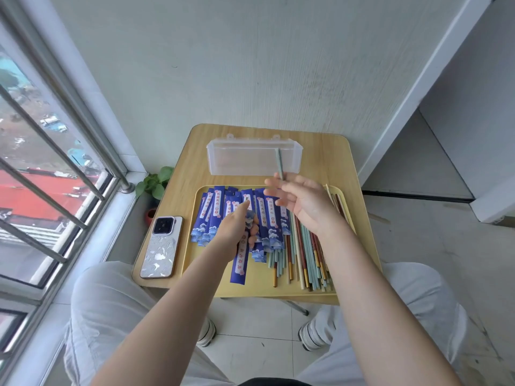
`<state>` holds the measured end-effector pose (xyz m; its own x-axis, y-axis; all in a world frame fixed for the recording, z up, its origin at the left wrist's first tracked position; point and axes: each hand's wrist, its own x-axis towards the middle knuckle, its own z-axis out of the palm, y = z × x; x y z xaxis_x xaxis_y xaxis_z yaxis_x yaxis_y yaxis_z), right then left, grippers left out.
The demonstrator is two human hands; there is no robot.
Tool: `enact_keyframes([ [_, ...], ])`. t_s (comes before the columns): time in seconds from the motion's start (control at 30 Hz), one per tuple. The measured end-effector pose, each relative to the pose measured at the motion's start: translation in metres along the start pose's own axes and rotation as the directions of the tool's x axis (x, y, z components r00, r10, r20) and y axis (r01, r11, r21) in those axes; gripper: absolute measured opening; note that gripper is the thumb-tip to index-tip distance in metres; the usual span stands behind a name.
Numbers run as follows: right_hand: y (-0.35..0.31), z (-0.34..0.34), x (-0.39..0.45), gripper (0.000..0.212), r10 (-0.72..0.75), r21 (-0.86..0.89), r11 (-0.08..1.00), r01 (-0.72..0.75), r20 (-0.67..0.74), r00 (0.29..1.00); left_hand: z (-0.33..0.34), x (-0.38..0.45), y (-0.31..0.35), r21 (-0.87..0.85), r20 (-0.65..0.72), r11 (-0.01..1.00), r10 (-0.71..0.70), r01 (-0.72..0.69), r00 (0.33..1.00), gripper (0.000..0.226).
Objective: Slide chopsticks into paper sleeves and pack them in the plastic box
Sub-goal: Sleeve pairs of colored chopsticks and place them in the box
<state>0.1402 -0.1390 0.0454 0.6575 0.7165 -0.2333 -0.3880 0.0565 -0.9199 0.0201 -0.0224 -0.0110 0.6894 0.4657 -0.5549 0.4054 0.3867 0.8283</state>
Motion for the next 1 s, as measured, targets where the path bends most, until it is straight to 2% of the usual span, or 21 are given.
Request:
enact_keyframes([
  [0.07, -0.005, 0.004, -0.001, 0.009, -0.049, -0.042, 0.998, 0.049, -0.017, 0.999, -0.002, -0.004, 0.002, 0.002, 0.024, 1.000, 0.011, -0.011, 1.000, 0.045],
  [0.17, -0.008, 0.009, 0.002, 0.017, -0.139, -0.178, 0.977, 0.116, -0.125, 0.982, -0.004, -0.008, 0.009, 0.012, 0.081, 0.999, 0.051, -0.052, 0.995, 0.048],
  [0.27, -0.008, 0.012, 0.010, 0.021, -0.204, -0.324, 0.936, 0.139, -0.173, 0.964, -0.005, -0.008, 0.015, 0.009, 0.129, 0.997, 0.076, -0.078, 0.989, 0.051],
  [0.43, -0.012, 0.019, 0.023, 0.023, -0.197, -0.267, 0.953, 0.146, -0.173, 0.965, 0.000, -0.003, 0.024, 0.059, 0.191, 0.992, 0.097, -0.110, 0.977, 0.054],
  [0.57, -0.013, 0.020, 0.036, 0.013, -0.212, -0.472, 0.871, 0.134, -0.115, 0.971, 0.002, 0.006, 0.033, 0.054, 0.199, 0.992, 0.103, -0.116, 0.975, 0.053],
  [0.67, -0.012, 0.021, 0.042, 0.083, -0.209, -0.667, 0.735, 0.123, -0.051, 0.977, 0.003, 0.013, 0.041, 0.064, 0.194, 0.989, 0.121, -0.136, 0.973, 0.054],
  [0.7, -0.011, 0.022, 0.044, 0.099, -0.210, -0.683, 0.718, 0.134, -0.029, 0.977, 0.003, 0.015, 0.045, 0.068, 0.191, 0.989, 0.117, -0.132, 0.975, 0.053],
  [0.77, -0.011, 0.020, 0.050, 0.111, -0.206, -0.684, 0.712, 0.163, 0.019, 0.978, 0.001, 0.020, 0.050, 0.084, 0.195, 0.988, 0.110, -0.128, 0.975, 0.053],
  [0.87, -0.016, 0.017, 0.059, 0.094, -0.162, -0.677, 0.719, 0.157, 0.056, 0.985, -0.002, 0.023, 0.056, 0.099, 0.224, 0.988, 0.091, -0.116, 0.970, 0.052],
  [1.0, -0.016, 0.019, 0.065, 0.023, -0.141, -0.745, 0.654, 0.132, 0.052, 0.989, -0.004, 0.027, 0.062, 0.058, 0.232, 0.991, 0.106, -0.122, 0.967, 0.057],
])
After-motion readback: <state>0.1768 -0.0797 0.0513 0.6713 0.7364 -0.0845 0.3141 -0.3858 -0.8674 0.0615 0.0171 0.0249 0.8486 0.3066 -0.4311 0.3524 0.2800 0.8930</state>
